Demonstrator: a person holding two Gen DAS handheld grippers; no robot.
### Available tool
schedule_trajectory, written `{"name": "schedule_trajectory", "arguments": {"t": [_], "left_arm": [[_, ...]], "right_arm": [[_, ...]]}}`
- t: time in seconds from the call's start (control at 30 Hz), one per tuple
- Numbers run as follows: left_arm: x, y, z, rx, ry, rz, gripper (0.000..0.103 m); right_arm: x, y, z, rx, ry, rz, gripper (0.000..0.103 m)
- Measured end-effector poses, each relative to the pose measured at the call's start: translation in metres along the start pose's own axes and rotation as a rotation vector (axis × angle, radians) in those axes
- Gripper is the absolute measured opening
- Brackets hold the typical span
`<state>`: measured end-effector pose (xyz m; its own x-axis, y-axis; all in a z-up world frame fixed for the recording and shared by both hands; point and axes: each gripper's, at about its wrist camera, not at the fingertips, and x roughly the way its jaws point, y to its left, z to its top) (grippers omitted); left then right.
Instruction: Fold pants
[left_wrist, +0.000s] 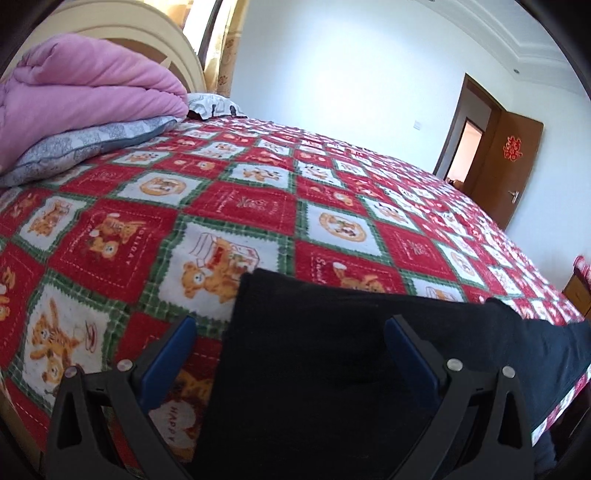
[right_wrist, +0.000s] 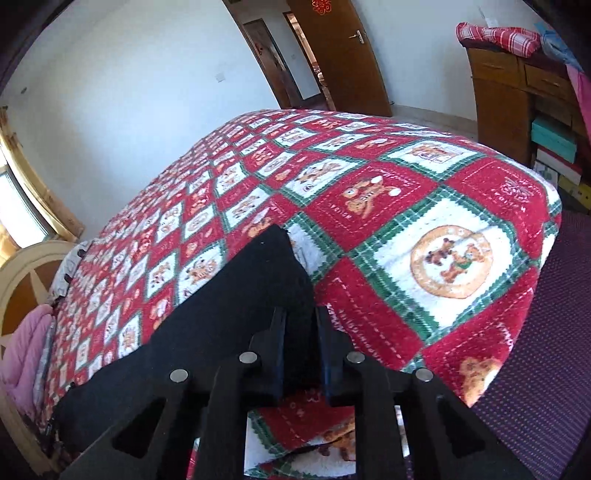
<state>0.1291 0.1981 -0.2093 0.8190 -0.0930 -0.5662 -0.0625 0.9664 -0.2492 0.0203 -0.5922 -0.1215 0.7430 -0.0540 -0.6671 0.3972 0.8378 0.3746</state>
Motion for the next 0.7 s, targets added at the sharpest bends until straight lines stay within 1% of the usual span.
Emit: {"name": "schedule_trajectory", "arguments": {"t": [0.07,0.17,0.27,0.37,0.53,0.7], "left_arm": [[0.000,-0.002,0.000,0.019,-0.002,0.010,0.103],[0.001,0.001,-0.002,0.011,0.000,0.008,0.103],[0.001,0.001,-0.003,0.017,0.004,0.013,0.103],[0.002,0.002,-0.002,0.020,0.006,0.015,0.103],[0.003,0.002,-0.002,0.027,0.011,0.019,0.103],[0.003,0.001,-0.002,0.028,0.011,0.020,0.103]], "right_arm": [[-0.002,0.003,0.000,-0.009,-0.024,0.003,0.014],[-0.011,0.015,0.000,-0.051,-0.079,0.003,0.013],[-0.027,0.045,-0.003,-0.158,-0.154,0.008,0.013],[-0.038,0.075,-0.008,-0.250,-0.193,0.039,0.013],[-0.047,0.131,-0.022,-0.395,-0.205,0.118,0.013],[-0.044,0.179,-0.042,-0.497,-0.177,0.190,0.013]]}}
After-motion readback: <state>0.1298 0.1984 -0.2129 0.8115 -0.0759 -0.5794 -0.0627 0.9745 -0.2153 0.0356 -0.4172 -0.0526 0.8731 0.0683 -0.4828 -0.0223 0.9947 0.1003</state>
